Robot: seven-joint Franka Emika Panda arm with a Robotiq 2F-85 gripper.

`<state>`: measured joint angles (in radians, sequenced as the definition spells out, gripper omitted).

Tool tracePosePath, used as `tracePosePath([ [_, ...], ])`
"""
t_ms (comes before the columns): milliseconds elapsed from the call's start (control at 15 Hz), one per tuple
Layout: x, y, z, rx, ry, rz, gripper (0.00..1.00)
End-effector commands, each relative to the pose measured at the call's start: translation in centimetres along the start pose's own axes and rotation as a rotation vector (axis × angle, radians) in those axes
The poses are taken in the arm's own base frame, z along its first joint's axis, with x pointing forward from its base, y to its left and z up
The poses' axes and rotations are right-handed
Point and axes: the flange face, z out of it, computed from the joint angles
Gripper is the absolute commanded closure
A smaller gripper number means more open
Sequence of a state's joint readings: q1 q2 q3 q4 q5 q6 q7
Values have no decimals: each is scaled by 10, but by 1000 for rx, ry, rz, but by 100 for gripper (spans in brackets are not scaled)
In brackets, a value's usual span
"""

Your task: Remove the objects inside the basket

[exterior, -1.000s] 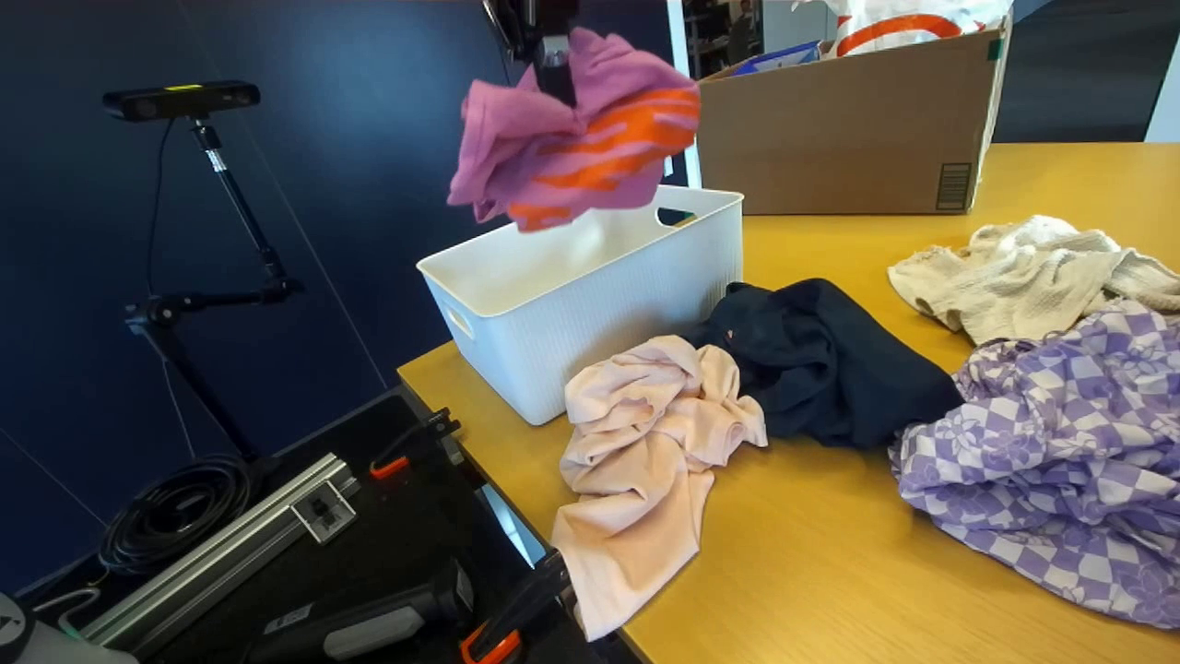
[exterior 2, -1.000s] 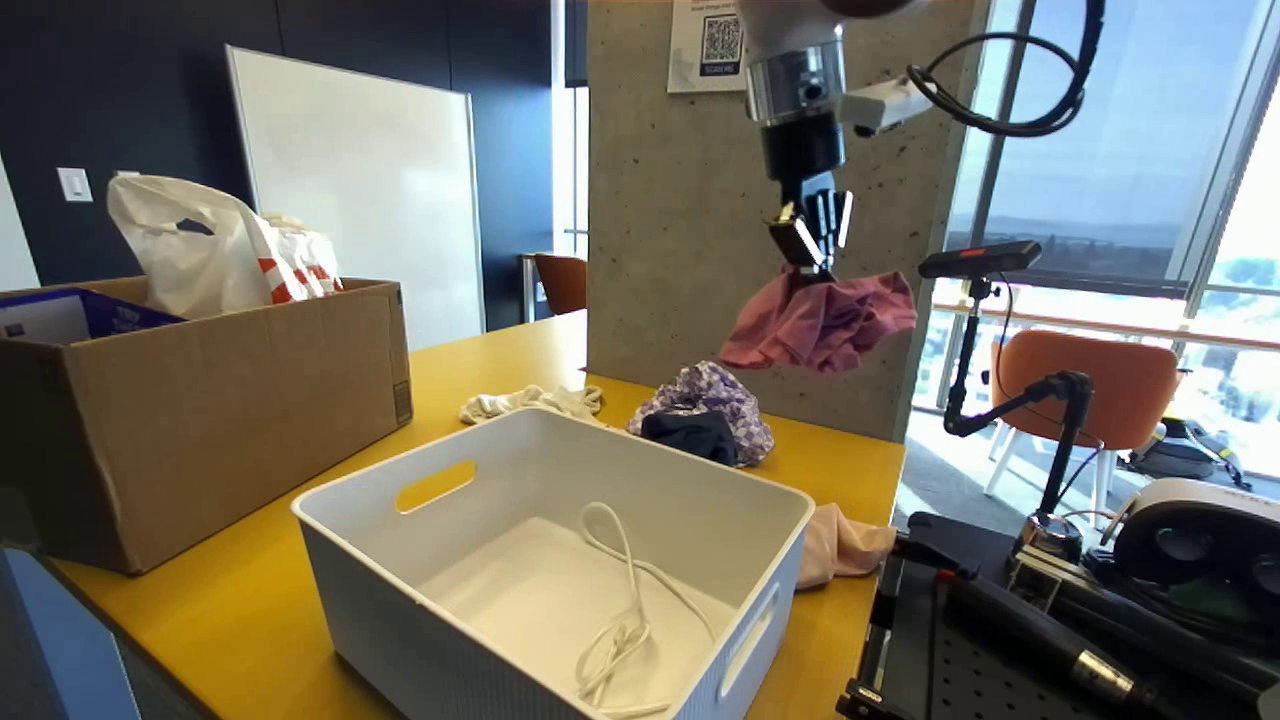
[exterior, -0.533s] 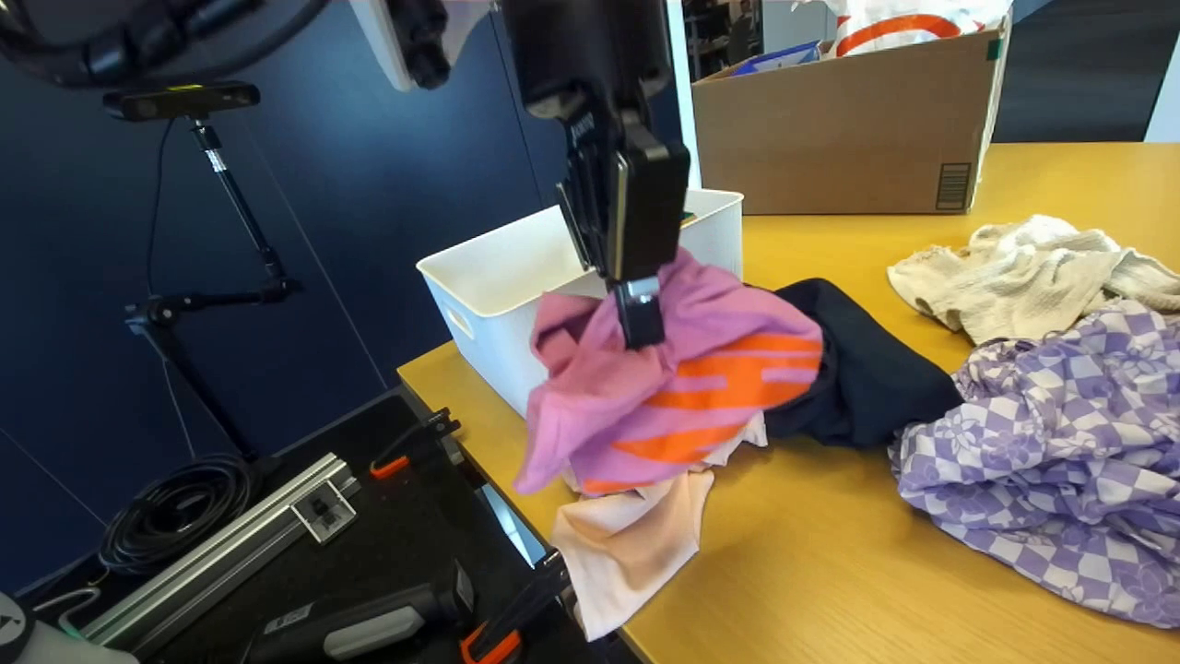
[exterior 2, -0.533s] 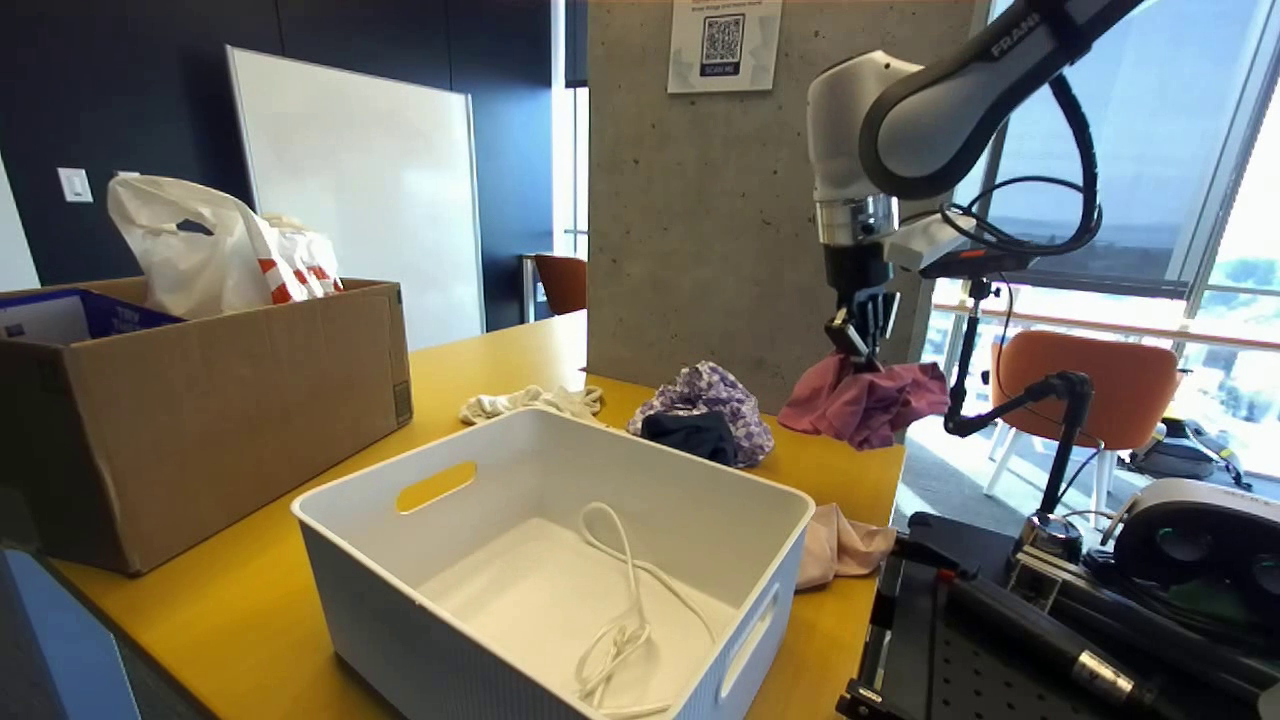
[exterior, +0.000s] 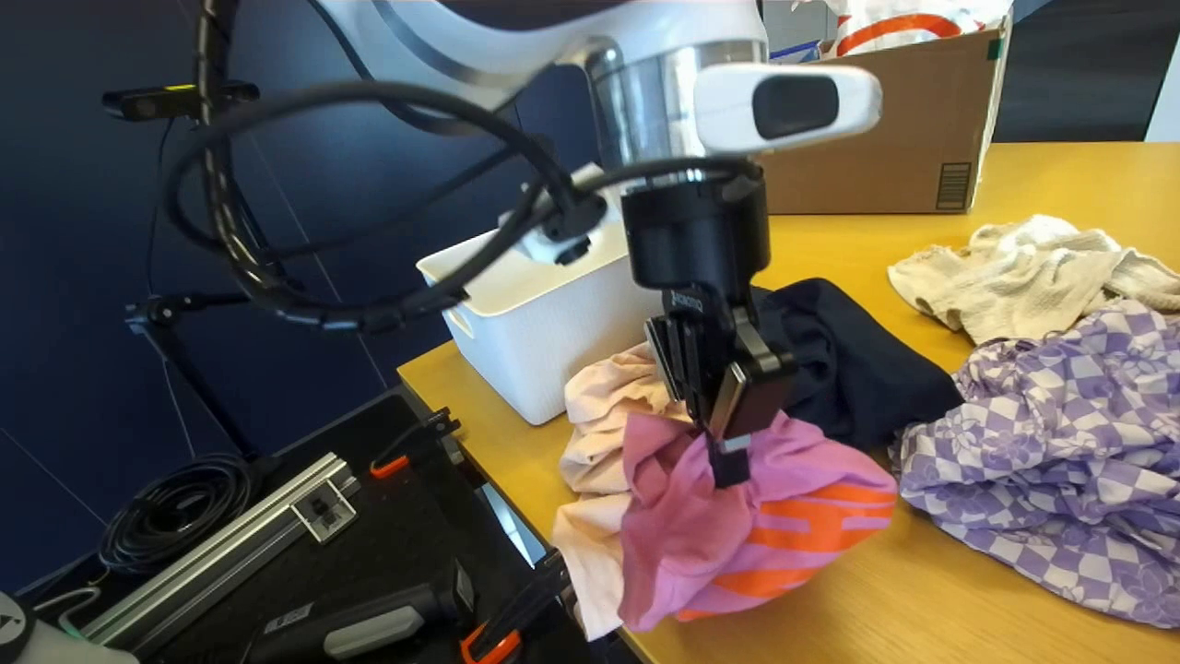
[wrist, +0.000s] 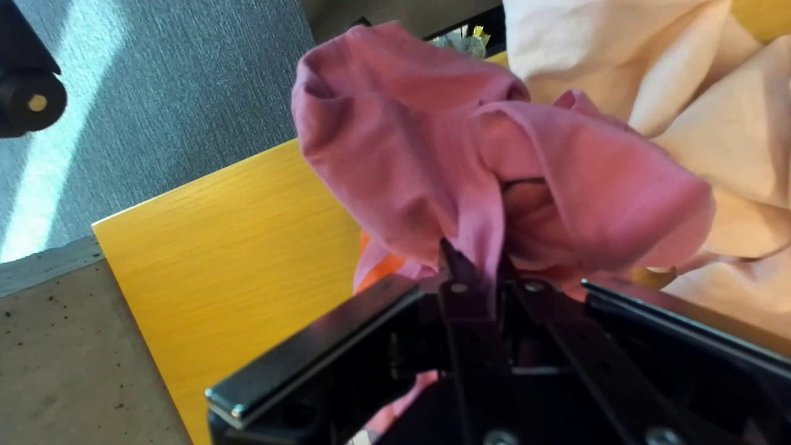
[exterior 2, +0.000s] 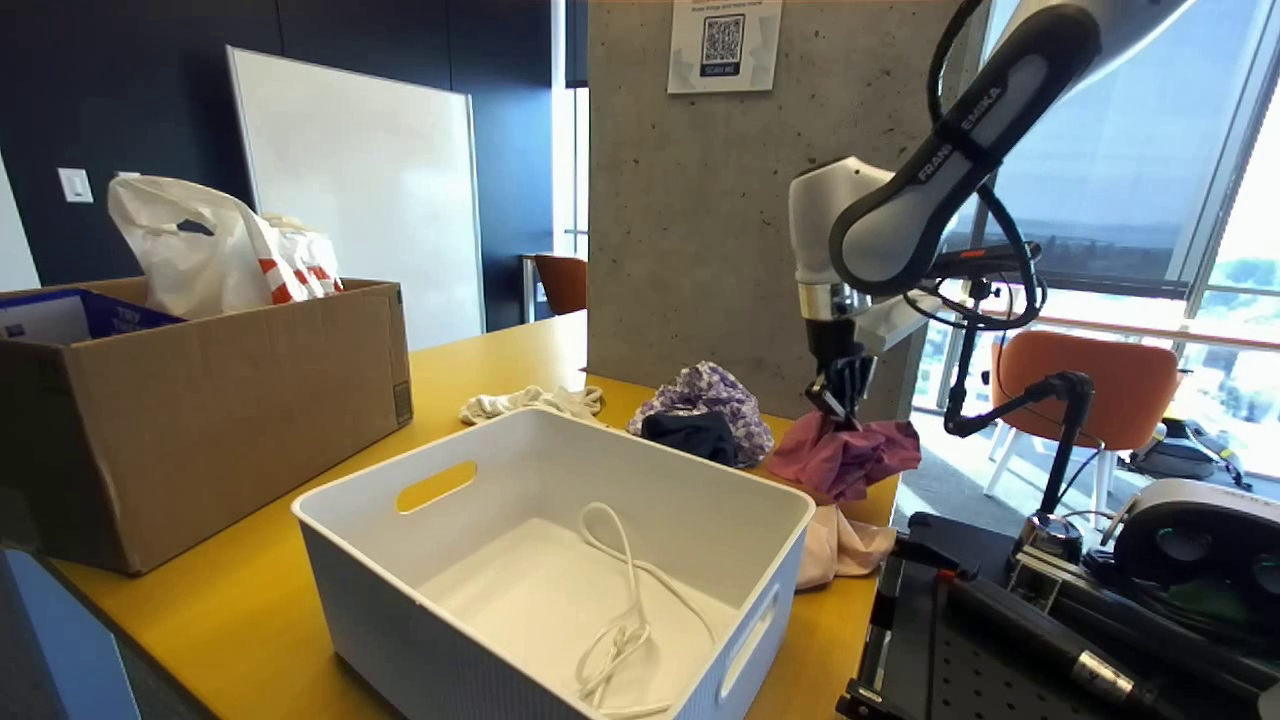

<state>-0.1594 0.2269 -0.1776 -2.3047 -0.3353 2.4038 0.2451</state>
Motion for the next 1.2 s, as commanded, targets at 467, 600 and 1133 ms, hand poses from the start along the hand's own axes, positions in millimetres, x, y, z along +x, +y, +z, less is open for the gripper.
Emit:
tracePosePath([
  [467, 58, 1, 60, -10, 31, 54, 62],
  [600, 46, 5, 38, 13, 63, 52, 56],
  [1133, 14, 20, -120, 41, 258, 18, 1],
])
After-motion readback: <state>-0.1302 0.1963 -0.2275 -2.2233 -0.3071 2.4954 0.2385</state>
